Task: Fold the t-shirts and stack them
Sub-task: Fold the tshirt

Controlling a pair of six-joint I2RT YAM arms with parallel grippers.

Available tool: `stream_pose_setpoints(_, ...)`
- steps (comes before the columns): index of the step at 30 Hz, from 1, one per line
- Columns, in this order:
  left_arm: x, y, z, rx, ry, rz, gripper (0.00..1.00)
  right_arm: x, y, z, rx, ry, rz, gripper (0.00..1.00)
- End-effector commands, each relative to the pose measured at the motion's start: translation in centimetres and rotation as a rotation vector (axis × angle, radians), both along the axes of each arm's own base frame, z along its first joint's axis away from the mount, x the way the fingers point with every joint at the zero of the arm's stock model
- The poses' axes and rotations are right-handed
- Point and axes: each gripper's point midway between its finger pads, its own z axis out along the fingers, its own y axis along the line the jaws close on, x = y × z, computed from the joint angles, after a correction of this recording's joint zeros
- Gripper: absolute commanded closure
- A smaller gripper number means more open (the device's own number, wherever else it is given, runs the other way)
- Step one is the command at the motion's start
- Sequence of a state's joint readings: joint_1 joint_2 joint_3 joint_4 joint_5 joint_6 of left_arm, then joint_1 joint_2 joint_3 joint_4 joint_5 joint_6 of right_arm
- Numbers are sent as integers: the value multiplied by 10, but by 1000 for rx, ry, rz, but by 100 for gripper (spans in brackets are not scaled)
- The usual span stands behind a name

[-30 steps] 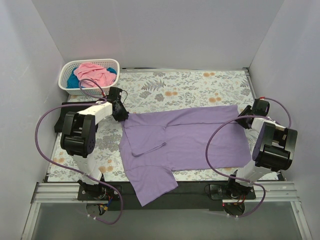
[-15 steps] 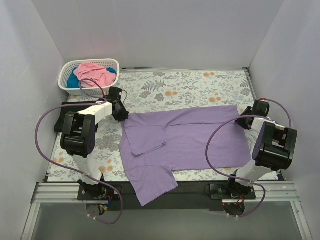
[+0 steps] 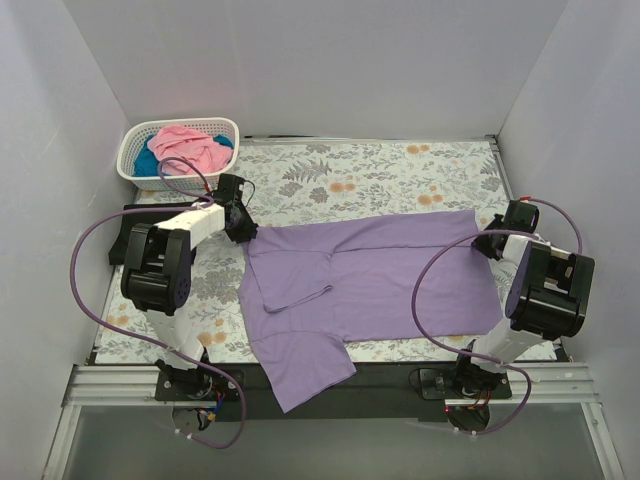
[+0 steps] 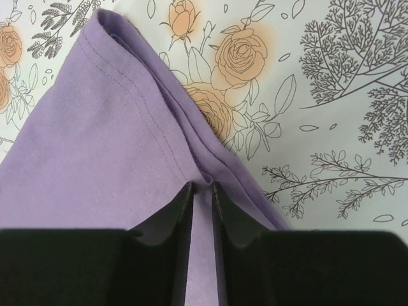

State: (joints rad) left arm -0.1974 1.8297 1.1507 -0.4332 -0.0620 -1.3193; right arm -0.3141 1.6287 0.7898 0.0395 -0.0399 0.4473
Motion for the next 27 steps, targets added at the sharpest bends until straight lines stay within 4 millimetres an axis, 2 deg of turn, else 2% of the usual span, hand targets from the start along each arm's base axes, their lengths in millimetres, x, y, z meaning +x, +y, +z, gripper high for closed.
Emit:
stream_pose_setpoints(1, 2, 3, 12, 1, -38, -7, 85, 14, -4, 6, -10, -36, 29, 77)
stream_pose_setpoints(9, 2, 3, 12, 0, -38, -6, 85, 15, -9, 17, -45, -54, 22, 99)
stream_pose_setpoints(16, 2, 4, 13, 7, -38, -5, 85, 13, -24, 31, -131, -51, 7, 99)
stream_pose_setpoints(27, 3, 5, 12, 10, -34, -1, 85, 12, -32, 37, -174, -17, 3, 99)
